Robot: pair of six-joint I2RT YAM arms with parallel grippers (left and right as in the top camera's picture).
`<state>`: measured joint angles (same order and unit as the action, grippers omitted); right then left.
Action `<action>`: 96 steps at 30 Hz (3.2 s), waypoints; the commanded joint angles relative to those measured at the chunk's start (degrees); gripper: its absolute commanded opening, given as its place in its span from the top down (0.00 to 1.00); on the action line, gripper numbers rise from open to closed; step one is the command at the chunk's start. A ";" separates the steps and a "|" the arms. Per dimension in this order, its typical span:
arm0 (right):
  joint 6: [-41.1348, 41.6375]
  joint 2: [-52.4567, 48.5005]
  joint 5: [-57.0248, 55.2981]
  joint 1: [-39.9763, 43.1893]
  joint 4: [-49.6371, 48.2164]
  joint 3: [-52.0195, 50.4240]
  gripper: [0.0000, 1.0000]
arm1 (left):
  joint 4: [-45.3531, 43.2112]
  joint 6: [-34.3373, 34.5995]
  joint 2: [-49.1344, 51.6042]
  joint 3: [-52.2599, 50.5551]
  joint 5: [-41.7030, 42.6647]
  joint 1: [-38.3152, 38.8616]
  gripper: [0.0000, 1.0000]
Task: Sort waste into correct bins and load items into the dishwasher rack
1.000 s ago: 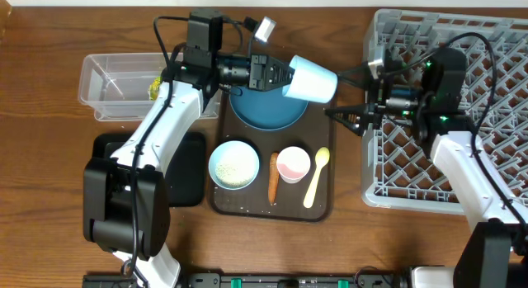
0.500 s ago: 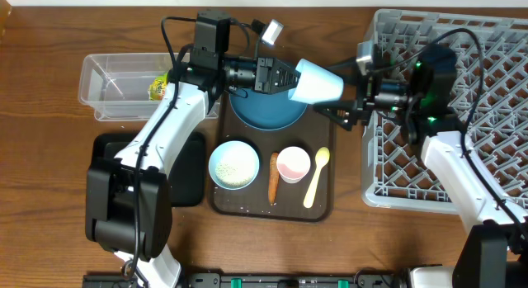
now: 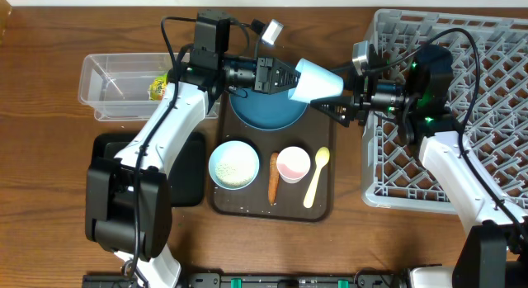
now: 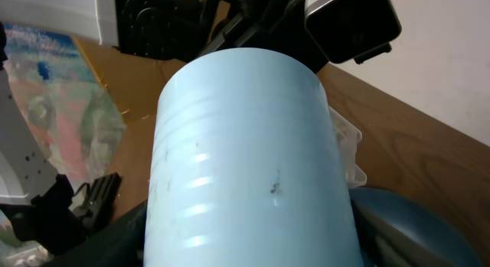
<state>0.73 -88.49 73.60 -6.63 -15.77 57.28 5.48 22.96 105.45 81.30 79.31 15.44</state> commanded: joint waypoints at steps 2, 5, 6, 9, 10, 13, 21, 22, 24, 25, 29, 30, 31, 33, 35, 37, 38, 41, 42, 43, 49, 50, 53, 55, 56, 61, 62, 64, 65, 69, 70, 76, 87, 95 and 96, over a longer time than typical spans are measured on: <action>0.09 0.02 -0.15 -0.31 -0.11 0.68 0.34 | -0.26 0.52 -0.09 0.68 1.01 -0.09 0.93; 0.11 0.02 -0.15 -0.31 -0.02 0.68 0.39 | -0.20 0.52 -0.09 0.68 -0.15 -0.11 0.86; 0.11 0.02 -0.15 -0.31 0.09 0.68 0.41 | -0.17 0.52 -0.09 0.68 -0.83 -0.11 0.86; 0.37 0.02 -0.74 -0.28 0.81 0.68 0.49 | 0.00 0.50 -0.09 0.68 -3.13 -0.09 0.83; 1.62 0.02 -2.16 -0.28 1.33 0.68 0.50 | 0.09 0.50 -0.09 0.68 -4.02 -0.11 0.77; 5.97 0.02 -8.50 -0.28 3.78 0.68 0.50 | 1.84 0.00 -0.11 0.68 -9.75 -0.26 0.68; 6.56 0.11 -23.10 -0.09 15.65 0.70 0.61 | 17.42 -5.35 -0.55 0.68 -33.86 -3.04 0.65; 6.62 0.15 -24.35 -0.09 17.07 0.72 0.68 | 19.17 -5.84 -0.85 0.70 -35.52 -3.39 0.65; 8.07 0.66 -27.21 0.02 20.79 0.90 0.76 | 22.77 -7.54 -1.99 0.70 -38.58 -4.09 0.65; 8.07 1.11 -28.24 0.09 22.29 0.96 0.78 | 24.68 -8.52 -2.82 0.70 -40.52 -4.35 0.65; 8.00 4.81 -38.49 0.46 30.16 2.21 0.88 | 30.91 -12.35 -6.12 0.70 -50.23 -4.50 0.64; 7.80 6.21 -42.38 0.59 32.94 3.08 0.90 | 32.54 -13.16 -7.10 0.70 -53.16 -4.50 0.64; 7.26 7.37 -45.53 0.72 35.45 4.04 0.93 | 33.88 -13.40 -7.87 0.70 -55.56 -4.50 0.64; 5.66 9.90 -52.68 1.25 41.92 7.10 0.95 | 36.39 -13.57 -9.31 0.70 -60.72 -4.50 0.64; 4.92 11.56 -59.47 2.10 48.13 10.49 0.98 | 38.38 -13.55 -10.36 0.70 -64.74 -4.50 0.64; 4.85 12.31 -65.85 3.67 54.69 14.34 0.99 | 40.15 -13.53 -11.10 0.70 -66.36 -4.50 0.64; 4.79 12.33 -67.56 4.42 56.98 15.74 0.99 | 40.63 -13.51 -11.19 0.70 -66.36 -4.50 0.64; 4.92 12.24 -72.94 9.05 64.59 20.33 0.99 | 42.18 -13.49 -11.28 0.68 -66.34 -4.48 0.64; 5.31 12.20 -73.59 10.73 66.27 21.33 0.99 | 42.49 -13.49 -11.28 0.68 -66.31 -4.50 0.64; 5.77 12.02 -73.81 12.55 67.78 22.27 0.99 | 42.58 -13.49 -11.28 0.68 -66.34 -4.50 0.64; 6.51 7.78 -73.81 25.66 76.48 31.06 0.99 | 42.38 -13.51 -11.28 0.68 -66.34 -4.48 0.64; 6.49 6.36 -73.88 27.69 78.14 33.24 0.99 | 42.34 -13.51 -11.28 0.68 -66.34 -4.50 0.64; 6.49 1.44 -73.90 32.72 82.66 40.04 0.99 | 42.18 -13.49 -11.28 0.68 -66.34 -4.50 0.64; 6.54 -2.38 -75.41 35.65 85.42 44.96 0.99 | 42.25 -13.51 -11.28 0.68 -66.34 -4.50 0.64; 6.58 -4.55 -76.56 37.07 86.75 47.41 0.99 | 42.25 -13.51 -11.28 0.68 -66.34 -4.50 0.64; 8.15 -13.22 -82.47 42.32 91.58 54.62 0.99 | 42.25 -13.49 -11.28 0.68 -66.34 -4.48 0.64; 8.28 -14.67 -83.17 43.23 92.04 54.93 0.99 | 42.23 -13.51 -11.28 0.68 -66.34 -4.50 0.64; 8.28 -17.22 -83.27 44.96 93.15 54.93 0.99 | 42.23 -13.51 -11.28 0.68 -66.34 -4.50 0.64; 8.28 -18.32 -83.30 45.62 93.83 54.93 0.99 | 42.23 -13.51 -11.28 0.68 -66.34 -4.50 0.64; 8.28 -23.02 -83.27 48.39 96.13 54.90 0.98 | 42.23 -13.51 -11.28 0.68 -66.34 -4.50 0.64; 8.31 -24.13 -83.27 49.03 96.41 54.90 0.98 | 42.23 -13.51 -11.28 0.68 -66.34 -4.50 0.64; 8.48 -28.68 -83.23 50.49 95.67 54.88 0.99 | 42.21 -13.49 -11.28 0.68 -66.34 -4.48 0.64; 8.46 -32.11 -81.74 50.49 94.86 53.70 0.50 | 42.25 -13.51 -11.28 0.68 -66.34 -4.50 0.64; 8.44 -32.52 -80.17 50.49 94.97 53.66 0.14 | 42.25 -13.51 -11.28 0.68 -66.34 -4.50 0.63; 8.44 -32.52 -79.91 50.49 95.03 53.66 0.13 | 42.25 -13.51 -11.28 0.68 -66.34 -4.50 0.62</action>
<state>8.82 -120.40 -7.11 43.66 79.22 110.93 47.59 10.39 94.48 81.36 13.32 10.98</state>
